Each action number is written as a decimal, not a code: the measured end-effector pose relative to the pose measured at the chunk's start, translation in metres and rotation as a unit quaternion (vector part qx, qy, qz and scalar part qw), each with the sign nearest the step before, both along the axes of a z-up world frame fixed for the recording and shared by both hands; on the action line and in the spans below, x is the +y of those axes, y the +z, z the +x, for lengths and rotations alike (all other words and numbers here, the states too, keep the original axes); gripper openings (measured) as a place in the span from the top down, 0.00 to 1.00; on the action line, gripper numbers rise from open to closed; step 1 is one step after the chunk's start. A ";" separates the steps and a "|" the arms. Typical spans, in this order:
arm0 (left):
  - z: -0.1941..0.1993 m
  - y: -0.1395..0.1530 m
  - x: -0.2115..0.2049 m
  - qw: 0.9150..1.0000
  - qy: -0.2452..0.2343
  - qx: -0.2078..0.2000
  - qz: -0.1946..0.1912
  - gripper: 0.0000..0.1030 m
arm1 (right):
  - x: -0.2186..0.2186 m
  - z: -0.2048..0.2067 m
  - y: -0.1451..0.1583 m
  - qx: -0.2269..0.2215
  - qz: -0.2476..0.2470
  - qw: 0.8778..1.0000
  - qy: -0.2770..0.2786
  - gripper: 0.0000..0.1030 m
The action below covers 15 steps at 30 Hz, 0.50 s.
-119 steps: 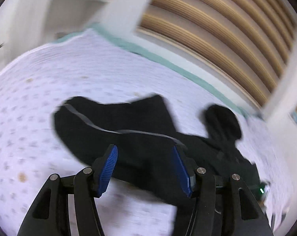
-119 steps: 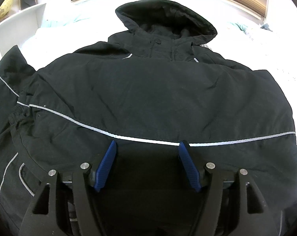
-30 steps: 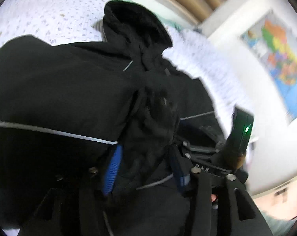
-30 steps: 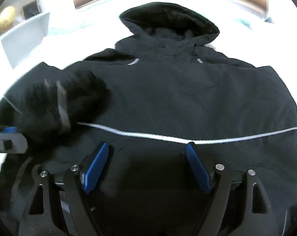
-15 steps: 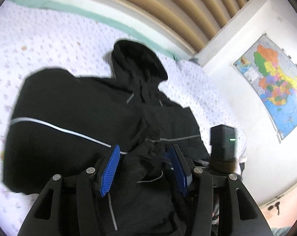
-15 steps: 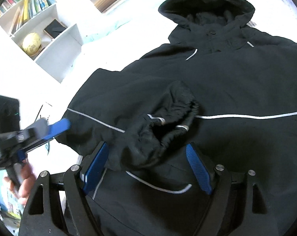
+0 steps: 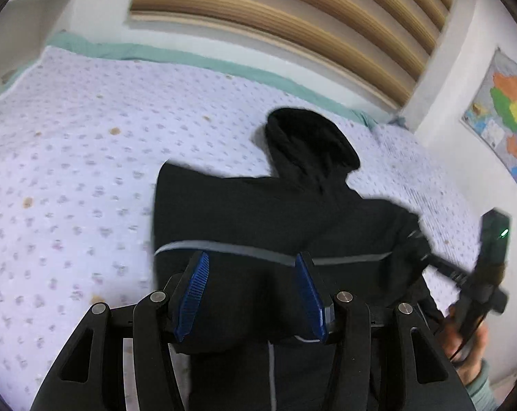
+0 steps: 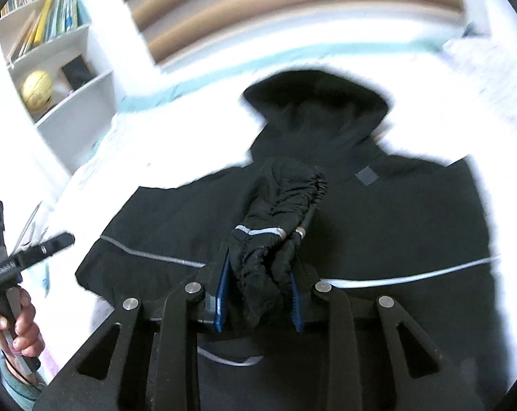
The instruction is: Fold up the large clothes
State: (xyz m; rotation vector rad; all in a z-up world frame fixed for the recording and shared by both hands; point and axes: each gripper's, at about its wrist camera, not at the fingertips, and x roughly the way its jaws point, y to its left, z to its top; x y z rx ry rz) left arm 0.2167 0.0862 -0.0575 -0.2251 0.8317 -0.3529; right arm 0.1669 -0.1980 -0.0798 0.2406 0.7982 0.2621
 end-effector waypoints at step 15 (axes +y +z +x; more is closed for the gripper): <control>0.040 -0.114 -0.069 0.990 -0.069 0.118 -0.041 0.48 | -0.121 0.021 -0.107 0.075 -0.088 0.985 -0.128 0.69</control>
